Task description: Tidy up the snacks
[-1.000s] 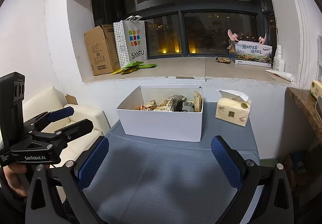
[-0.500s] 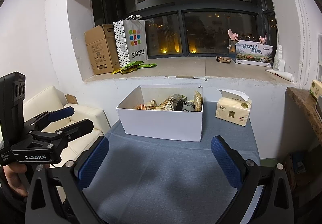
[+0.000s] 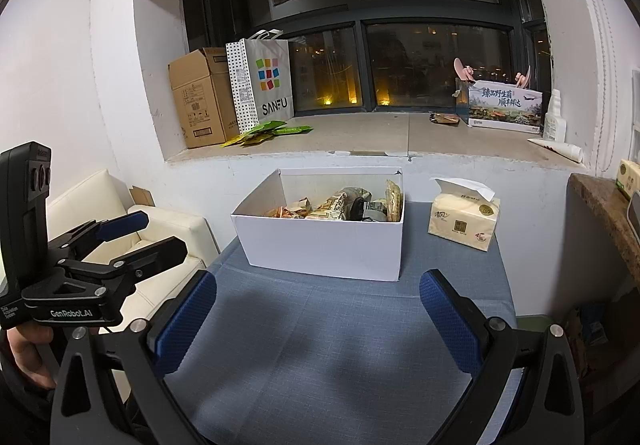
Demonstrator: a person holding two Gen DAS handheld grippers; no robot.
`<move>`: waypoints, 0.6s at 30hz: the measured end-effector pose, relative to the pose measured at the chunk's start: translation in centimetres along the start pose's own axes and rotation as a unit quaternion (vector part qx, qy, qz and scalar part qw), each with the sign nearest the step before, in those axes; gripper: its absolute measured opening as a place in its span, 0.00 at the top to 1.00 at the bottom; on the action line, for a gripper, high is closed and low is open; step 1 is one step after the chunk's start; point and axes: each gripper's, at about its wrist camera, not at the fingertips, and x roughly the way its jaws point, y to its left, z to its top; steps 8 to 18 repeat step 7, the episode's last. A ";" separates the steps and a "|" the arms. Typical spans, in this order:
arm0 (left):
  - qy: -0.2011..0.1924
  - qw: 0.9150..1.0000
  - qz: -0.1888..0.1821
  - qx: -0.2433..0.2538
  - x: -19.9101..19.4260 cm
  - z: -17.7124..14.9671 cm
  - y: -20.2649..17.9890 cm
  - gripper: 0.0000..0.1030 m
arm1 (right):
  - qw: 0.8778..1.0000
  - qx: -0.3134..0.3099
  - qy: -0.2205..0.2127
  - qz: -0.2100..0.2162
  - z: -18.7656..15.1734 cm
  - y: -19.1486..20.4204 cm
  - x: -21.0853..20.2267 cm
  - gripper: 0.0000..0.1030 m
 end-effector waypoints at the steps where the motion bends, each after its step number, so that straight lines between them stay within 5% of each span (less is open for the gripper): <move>1: 0.001 1.000 0.000 0.000 0.1 0.0 0.0 0.00 | 1.000 0.000 0.000 0.000 0.0 0.0 0.0 0.00; 18: 0.002 1.000 -0.011 -0.010 0.1 -0.2 0.4 0.00 | 1.000 0.000 0.001 -0.001 -0.1 0.0 0.1 0.00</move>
